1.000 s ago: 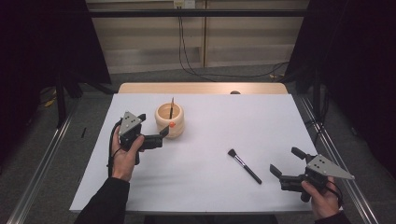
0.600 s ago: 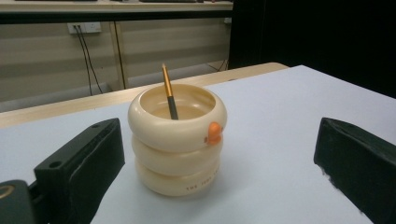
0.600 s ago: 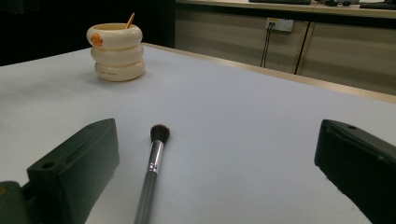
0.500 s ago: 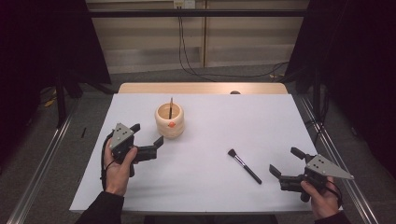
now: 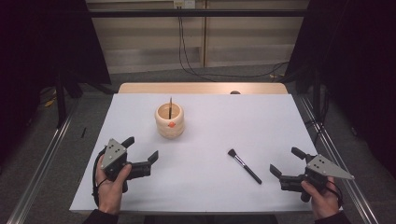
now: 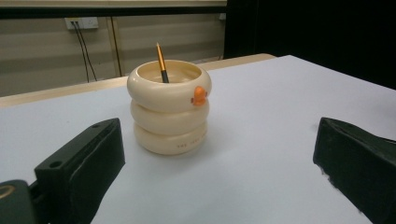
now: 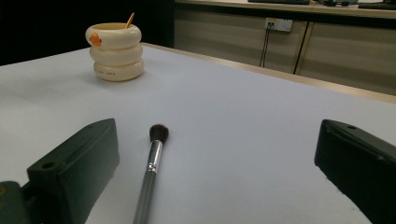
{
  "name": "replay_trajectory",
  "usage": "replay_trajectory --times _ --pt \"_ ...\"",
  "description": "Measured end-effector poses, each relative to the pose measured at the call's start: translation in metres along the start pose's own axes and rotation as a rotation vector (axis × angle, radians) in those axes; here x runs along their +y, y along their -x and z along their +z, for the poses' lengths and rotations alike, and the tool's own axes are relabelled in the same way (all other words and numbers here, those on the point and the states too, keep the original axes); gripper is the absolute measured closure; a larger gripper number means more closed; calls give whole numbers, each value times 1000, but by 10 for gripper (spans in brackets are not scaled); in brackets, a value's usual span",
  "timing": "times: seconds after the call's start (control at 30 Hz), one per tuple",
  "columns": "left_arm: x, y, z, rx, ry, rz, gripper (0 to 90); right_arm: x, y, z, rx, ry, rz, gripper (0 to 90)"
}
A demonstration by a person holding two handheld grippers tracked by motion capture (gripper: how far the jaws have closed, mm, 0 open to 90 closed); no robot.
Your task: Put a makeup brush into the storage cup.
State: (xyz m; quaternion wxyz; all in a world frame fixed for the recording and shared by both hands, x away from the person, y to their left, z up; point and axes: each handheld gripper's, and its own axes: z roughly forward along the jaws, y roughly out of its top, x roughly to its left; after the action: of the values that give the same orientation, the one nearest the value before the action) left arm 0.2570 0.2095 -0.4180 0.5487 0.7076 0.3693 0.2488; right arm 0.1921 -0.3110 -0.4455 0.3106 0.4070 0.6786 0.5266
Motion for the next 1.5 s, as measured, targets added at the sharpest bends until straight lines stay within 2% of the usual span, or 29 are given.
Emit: replay_trajectory --times 0.17,0.3,0.4,0.5,0.73,0.93,1.0,1.1,1.17,1.33,1.4,1.5 --pt "-7 5 -12 13 5 19 19 0 0 0 4 5 1 0" --pt "-15 8 -15 15 -9 11 16 0 0 1 7 6 1 0" --pt "-17 11 -21 15 6 20 11 1 1 2 0 6 4 0" --pt "-21 10 -25 10 7 0 11 1 1 2 -6 2 6 0" --pt "-29 9 -23 3 -8 -10 13 1 0 1 -2 5 1 0" --pt "-28 8 -26 23 1 -12 13 0 1 0 -6 12 5 0" --pt "-28 9 -27 27 2 -9 13 1 1 -1 10 9 12 0" --pt "-29 8 -28 7 5 -10 12 2 0 0 11 20 10 0" --pt "-29 7 -30 19 8 -18 12 3 0 2 11 8 15 0" --pt "-29 6 -32 17 18 -44 12 4 -1 1 30 27 17 0" --pt "-28 6 -33 33 29 -49 12 5 -1 1 34 33 15 0" --pt "-28 6 -34 30 25 -32 11 6 0 1 34 44 18 0"
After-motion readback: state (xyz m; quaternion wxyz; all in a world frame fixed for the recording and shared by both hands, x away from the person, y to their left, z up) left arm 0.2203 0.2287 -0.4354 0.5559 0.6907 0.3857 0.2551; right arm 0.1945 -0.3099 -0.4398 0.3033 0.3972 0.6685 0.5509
